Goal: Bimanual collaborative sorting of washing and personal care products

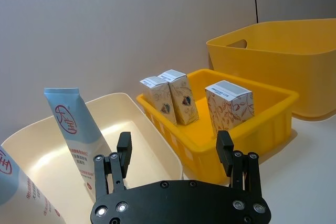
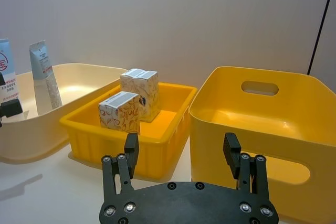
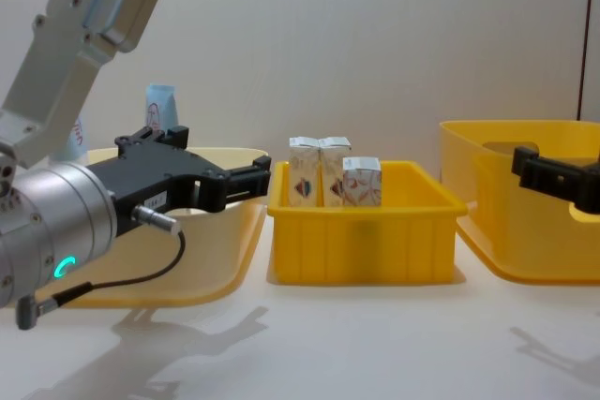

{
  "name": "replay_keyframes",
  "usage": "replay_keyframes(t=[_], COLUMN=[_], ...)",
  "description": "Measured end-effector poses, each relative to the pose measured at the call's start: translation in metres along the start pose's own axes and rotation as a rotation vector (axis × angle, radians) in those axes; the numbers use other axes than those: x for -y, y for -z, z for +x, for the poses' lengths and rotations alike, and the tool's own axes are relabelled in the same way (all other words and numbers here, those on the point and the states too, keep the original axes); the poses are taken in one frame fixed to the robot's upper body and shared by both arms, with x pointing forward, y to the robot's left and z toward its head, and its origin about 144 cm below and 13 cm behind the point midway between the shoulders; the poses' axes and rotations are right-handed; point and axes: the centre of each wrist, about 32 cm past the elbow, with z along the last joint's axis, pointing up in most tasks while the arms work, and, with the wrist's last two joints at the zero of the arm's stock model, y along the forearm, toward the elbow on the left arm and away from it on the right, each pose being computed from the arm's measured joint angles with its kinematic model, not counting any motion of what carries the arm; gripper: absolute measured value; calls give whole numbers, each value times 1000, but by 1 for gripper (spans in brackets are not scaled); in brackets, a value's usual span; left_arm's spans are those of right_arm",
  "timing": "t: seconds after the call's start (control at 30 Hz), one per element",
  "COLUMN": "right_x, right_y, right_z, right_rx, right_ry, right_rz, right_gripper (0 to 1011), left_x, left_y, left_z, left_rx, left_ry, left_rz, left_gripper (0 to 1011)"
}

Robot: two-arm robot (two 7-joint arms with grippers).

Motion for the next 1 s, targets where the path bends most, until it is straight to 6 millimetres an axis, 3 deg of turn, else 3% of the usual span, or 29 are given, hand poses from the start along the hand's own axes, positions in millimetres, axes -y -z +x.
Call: replay_keyframes(t=[1.0], right_x=[0], right_y=[0], right_z=[0], right_rx=[0], right_ry=[0], right_rz=[0], right_gripper=[1001], left_x=[0], left_y=[0], left_z=[0], left_rx=[0], left_ry=[0], left_rz=[0], left_gripper=[1003])
